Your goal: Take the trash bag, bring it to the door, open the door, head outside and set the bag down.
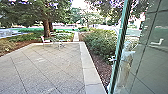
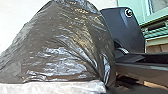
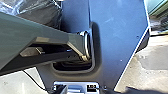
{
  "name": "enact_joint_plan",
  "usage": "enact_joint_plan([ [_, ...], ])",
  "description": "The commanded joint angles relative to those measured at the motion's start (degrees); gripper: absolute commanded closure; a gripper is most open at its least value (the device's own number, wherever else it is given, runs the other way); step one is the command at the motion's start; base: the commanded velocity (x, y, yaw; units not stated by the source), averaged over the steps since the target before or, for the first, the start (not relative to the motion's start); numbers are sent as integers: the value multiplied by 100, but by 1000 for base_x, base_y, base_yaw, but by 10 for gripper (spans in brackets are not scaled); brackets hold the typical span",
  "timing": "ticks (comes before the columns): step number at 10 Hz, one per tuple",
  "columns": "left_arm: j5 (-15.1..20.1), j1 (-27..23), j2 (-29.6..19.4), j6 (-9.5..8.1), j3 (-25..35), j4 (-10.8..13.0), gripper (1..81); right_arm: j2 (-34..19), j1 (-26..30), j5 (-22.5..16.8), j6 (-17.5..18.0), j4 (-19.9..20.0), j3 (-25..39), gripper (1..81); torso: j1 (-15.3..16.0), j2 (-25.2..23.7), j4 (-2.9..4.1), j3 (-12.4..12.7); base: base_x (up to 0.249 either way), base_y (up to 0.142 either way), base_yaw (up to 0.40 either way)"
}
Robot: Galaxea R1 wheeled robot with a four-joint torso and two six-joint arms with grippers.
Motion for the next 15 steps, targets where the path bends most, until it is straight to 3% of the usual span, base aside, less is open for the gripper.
enact_joint_plan([
  [1, 352, -266, 22, 45, 33, -13, 811, 68, 189, -323, 1, -31, 45, 10, 0, 0, 0, 0, 75, 0, 0],
  [15, 352, -266, 13, 45, 33, -31, 811, 68, 189, -323, 1, -31, 45, 10, -2, -2, 0, 0, 94, 0, 0],
])
